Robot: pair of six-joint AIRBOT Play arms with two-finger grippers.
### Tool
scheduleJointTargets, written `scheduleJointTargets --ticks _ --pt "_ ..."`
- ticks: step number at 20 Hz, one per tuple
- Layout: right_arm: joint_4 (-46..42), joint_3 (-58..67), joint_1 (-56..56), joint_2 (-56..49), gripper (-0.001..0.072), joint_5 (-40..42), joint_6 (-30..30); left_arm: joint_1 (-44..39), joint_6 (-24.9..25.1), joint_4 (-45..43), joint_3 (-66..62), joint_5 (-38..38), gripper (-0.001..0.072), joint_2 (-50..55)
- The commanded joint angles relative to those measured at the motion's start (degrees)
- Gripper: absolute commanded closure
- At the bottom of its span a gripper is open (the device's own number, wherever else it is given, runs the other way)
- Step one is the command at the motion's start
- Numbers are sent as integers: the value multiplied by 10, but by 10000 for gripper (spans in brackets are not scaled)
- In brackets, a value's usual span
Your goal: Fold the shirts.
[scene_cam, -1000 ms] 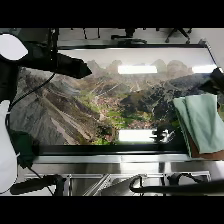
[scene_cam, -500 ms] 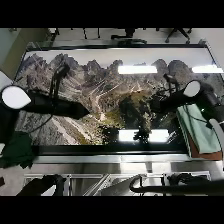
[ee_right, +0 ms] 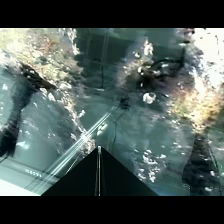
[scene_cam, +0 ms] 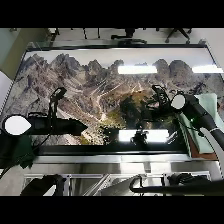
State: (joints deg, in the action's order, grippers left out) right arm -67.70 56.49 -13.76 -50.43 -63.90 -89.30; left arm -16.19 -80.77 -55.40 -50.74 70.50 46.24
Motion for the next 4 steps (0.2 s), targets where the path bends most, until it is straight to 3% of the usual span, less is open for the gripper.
scheduleJointTargets --ticks 1,4 --pt "0 -2 -2 0 695 3 0 0 1 -1 13 -17 696 -13" --pt "0 -2 -2 0 695 3 0 0 1 -1 13 -17 695 -13"
